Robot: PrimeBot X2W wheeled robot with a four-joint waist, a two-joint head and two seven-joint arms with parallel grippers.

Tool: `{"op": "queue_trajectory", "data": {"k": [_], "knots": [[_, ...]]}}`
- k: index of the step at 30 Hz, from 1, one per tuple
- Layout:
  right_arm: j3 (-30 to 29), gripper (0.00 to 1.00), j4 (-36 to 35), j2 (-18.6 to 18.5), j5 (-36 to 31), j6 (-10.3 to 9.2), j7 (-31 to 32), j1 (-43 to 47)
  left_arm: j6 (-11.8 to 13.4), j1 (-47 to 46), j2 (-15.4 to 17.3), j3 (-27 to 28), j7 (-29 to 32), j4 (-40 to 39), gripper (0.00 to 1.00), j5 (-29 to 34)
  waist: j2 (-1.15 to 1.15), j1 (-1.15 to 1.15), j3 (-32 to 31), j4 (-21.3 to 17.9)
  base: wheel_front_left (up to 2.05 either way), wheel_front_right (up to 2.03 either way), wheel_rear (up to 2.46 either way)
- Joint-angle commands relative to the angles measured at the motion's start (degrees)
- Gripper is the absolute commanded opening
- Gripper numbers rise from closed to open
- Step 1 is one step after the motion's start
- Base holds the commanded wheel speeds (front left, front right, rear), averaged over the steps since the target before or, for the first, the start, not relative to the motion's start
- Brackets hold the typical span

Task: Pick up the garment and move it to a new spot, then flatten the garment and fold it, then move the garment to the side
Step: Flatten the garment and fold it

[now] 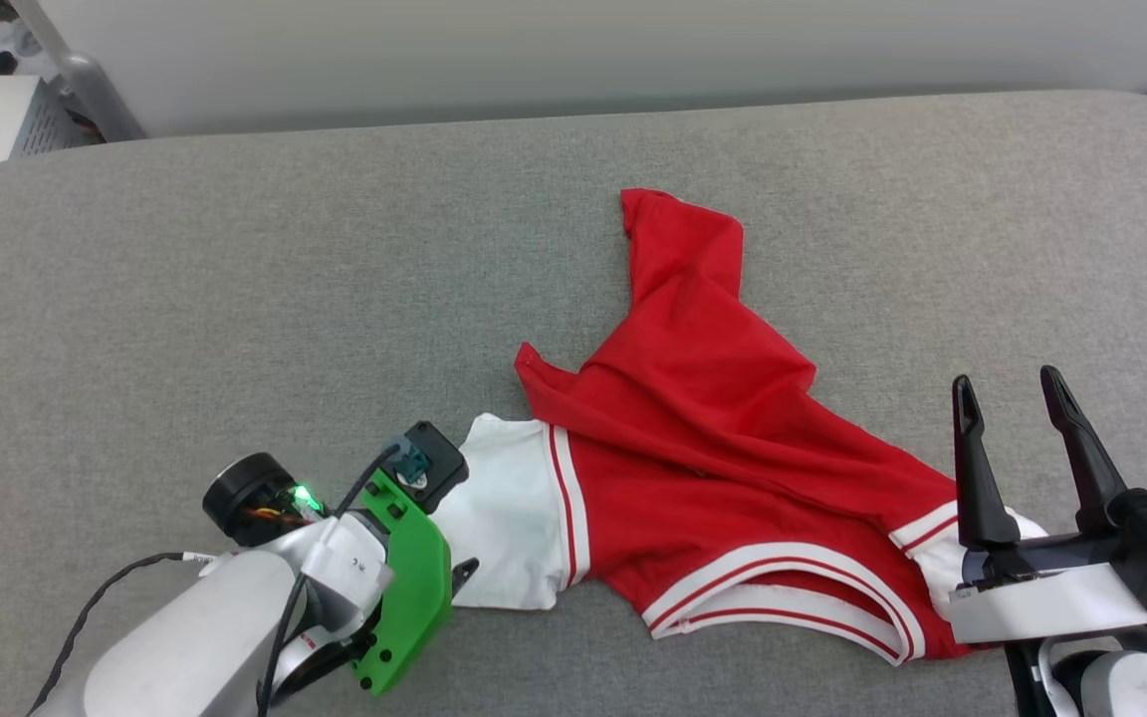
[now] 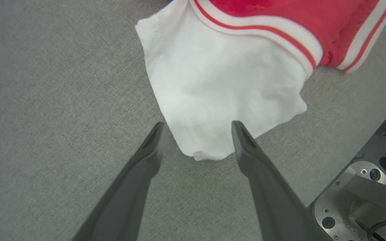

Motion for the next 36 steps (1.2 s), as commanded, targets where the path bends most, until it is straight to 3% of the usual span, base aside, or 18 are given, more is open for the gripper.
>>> {"op": "queue_trajectory", "data": {"k": [1, 17, 18, 19, 24, 28, 31, 36], "knots": [[-0.1, 1.0, -0.2, 0.1, -0.3, -0.03, -0.3, -1.1, -0.1, -1.4, 0.9, -1.2, 0.2, 0.5, 1.0, 0.0, 0.0, 0.0, 1.4, -0.9, 0.0, 0.0, 0.0], [0.6, 1.0, 0.1, 0.4, -0.9, -0.03, -0.3, -3.5, -0.2, -3.4, 1.3, -13.3, -3.8, 11.2, 1.0, -0.4, 0.0, 0.0, 5.4, -2.4, 0.0, 0.0, 0.0], [0.7, 1.0, 0.2, 0.4, -0.9, -0.03, -0.3, -3.5, -0.2, -3.6, 1.3, -13.8, -4.0, 11.6, 0.58, -0.1, 0.0, 0.0, 5.3, -2.4, 0.0, 0.0, 0.0], [0.7, 1.0, 0.3, 0.4, -0.9, -0.03, -0.3, -3.6, -0.2, -4.0, 1.2, -14.6, -4.9, 12.2, 0.0, 0.2, 0.0, 0.0, 5.1, -2.3, 0.0, 0.0, 0.0], [0.5, 1.0, 0.8, 0.1, -0.9, -0.03, -0.3, -3.2, -0.2, -5.2, 1.2, -16.3, -7.8, 13.8, 0.0, -0.6, 0.0, 0.0, 3.7, -1.8, 0.0, 0.0, 0.0], [0.0, 1.0, 0.9, -0.2, -0.7, -0.03, -0.3, -2.5, 0.1, -6.6, 1.9, -14.7, -11.1, 14.3, 0.0, -1.0, 0.0, 0.0, 2.5, -1.2, 0.0, 0.0, 0.0], [-0.6, 1.0, 0.8, -0.7, -0.5, -0.03, -0.3, -2.3, 2.1, -8.4, 4.5, -10.8, -15.2, 15.5, 0.0, -1.6, 0.0, 0.0, 1.8, -0.7, 0.0, 0.0, 0.0], [-1.1, 1.0, 1.2, -1.4, -0.4, -0.03, -0.3, -2.3, 3.3, -8.8, 7.0, -8.4, -17.1, 18.8, 0.0, -2.8, 0.0, 0.0, 1.4, -0.6, 0.0, 0.0, 0.0]]}}
